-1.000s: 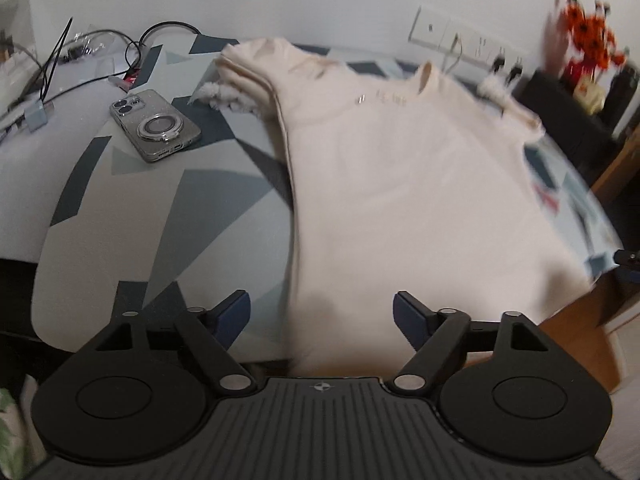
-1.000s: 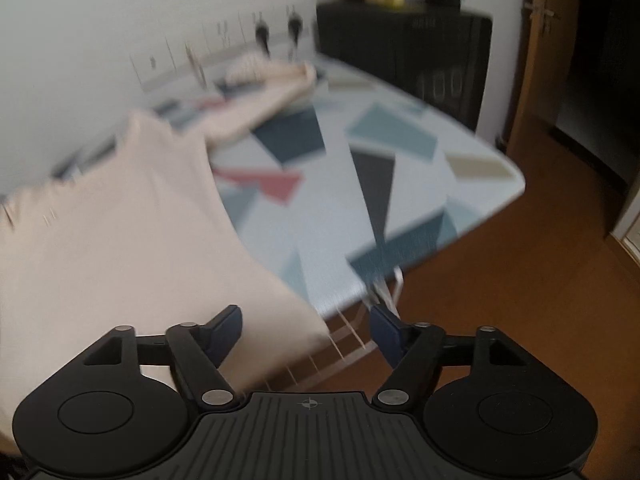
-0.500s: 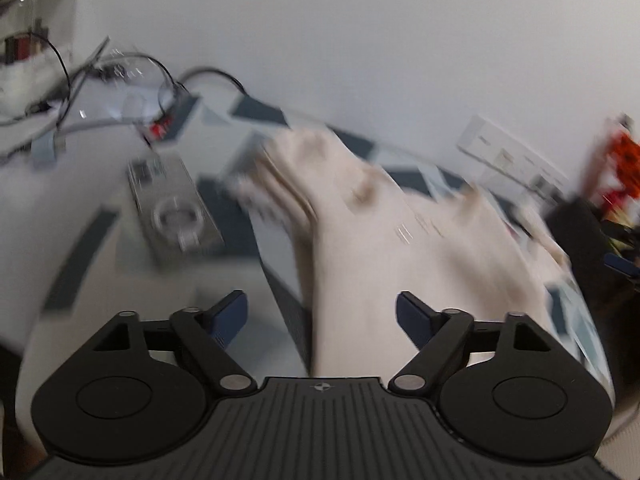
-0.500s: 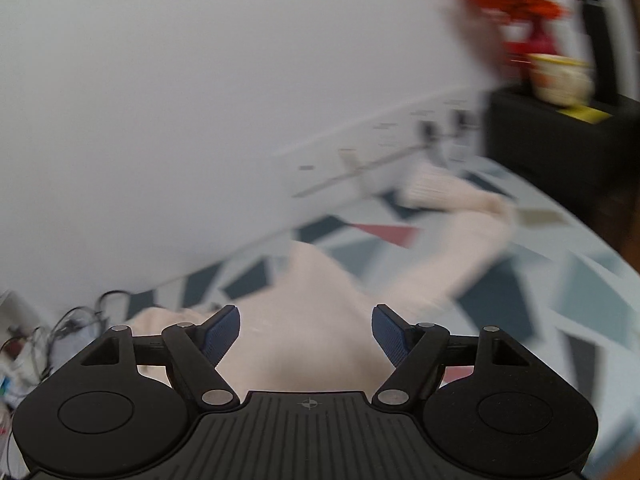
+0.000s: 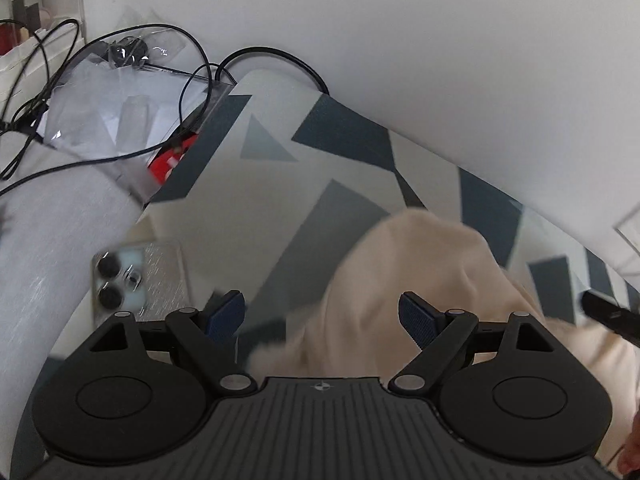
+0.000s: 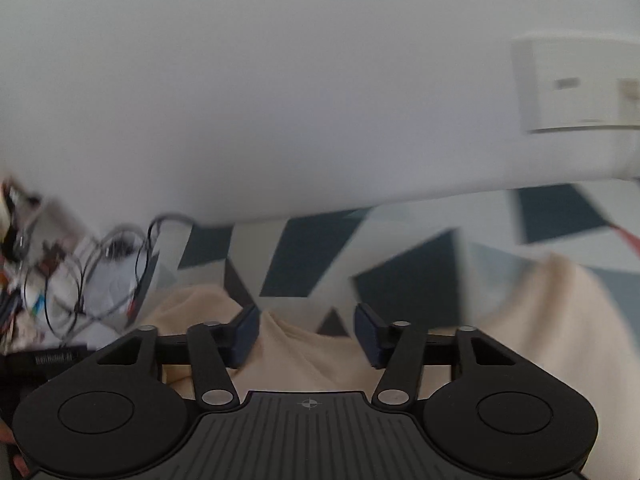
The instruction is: Fold clothes
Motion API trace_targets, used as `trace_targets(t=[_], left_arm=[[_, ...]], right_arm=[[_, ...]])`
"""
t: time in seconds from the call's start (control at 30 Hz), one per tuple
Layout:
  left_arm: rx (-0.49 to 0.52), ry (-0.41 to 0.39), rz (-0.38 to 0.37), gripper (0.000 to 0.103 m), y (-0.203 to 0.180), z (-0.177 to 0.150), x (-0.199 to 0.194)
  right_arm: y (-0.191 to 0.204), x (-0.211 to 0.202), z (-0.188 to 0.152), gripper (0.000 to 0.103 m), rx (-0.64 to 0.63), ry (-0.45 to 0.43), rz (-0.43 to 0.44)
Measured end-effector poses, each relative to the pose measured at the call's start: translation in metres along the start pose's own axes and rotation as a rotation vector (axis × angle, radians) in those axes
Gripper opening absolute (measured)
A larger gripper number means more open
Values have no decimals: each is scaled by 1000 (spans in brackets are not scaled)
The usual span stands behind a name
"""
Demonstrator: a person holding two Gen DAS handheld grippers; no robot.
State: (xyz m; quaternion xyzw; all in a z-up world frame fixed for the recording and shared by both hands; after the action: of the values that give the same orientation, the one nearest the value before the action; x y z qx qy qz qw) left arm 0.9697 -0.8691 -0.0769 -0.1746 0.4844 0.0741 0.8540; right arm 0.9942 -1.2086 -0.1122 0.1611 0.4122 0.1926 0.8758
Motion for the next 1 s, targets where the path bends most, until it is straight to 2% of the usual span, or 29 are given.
trace_targets(t=[0.1, 0.13, 0.17, 0.2, 0.23, 0.27, 0.3, 0.33, 0.4, 0.5, 0.53, 0.57, 0.6, 0.63, 0.73, 0.8, 0.87, 0.93, 1.0], left_arm=[[-39, 61, -33, 86, -4, 7, 21], [-53, 77, -44, 77, -5, 5, 25], [-57, 78, -55, 62, -7, 5, 26], [-51, 71, -64, 28, -9, 3, 25], [-47, 56, -64, 19, -10, 2, 21], [-57, 26, -60, 16, -9, 3, 13], [-66, -5, -56, 8, -8, 4, 5], [-86, -45, -58, 8, -5, 6, -6], [-160, -185, -66, 7, 4, 17, -45], [-233, -475, -41, 7, 21, 20, -123], [-228, -539, -24, 7, 24, 15, -139], [-216, -558, 4, 8, 25, 10, -143], [-203, -558, 38, 8, 27, 4, -142], [-191, -522, 80, 9, 30, -3, -131], [-186, -403, 201, 9, 49, -24, -93], [-196, -317, 261, 10, 61, -38, -73], [-210, -263, 290, 20, 69, -49, -66], [-194, -258, 315, 53, 69, -56, -70], [-147, -293, 347, 63, 60, -56, -83]], right_arm=[[8, 44, 6, 33, -35, 95, 37], [8, 42, 7, 32, -21, 82, 50], [8, 41, 8, 31, -6, 68, 62], [9, 40, 10, 26, 9, 54, 74], [9, 39, 11, 23, 24, 40, 87], [9, 37, 12, 11, 39, 27, 99], [9, 36, 14, 7, 53, 13, 112], [9, 35, 15, 7, 68, -1, 124], [10, 32, 18, 5, 98, -28, 149], [10, 27, 22, 4, 142, -70, 186], [10, 26, 24, 4, 157, -83, 198], [10, 24, 24, 4, 167, -98, 207], [10, 22, 23, 4, 160, -114, 202], [10, 21, 20, 4, 147, -119, 196], [18, 49, 4, 10, 81, -9, 128], [16, 61, -4, 28, 50, 40, 46], [10, 59, -4, 34, 30, 29, -14], [3, 41, -2, 37, 46, -14, -21], [-7, 16, 0, 45, 63, -63, -22]])
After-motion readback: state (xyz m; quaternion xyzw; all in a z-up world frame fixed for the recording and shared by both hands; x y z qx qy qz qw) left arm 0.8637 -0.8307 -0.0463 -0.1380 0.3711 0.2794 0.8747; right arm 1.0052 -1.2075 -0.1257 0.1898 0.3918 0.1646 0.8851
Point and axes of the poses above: each gripper's, at about its wrist camera, not at the fingertips, and x roughly the way its jaws point, y to its left, z to its top, the point moved 7 cm from there along x, roughly the way its jaws point, and after that the axes turned 1 degree about y, right-handed, at the moved point
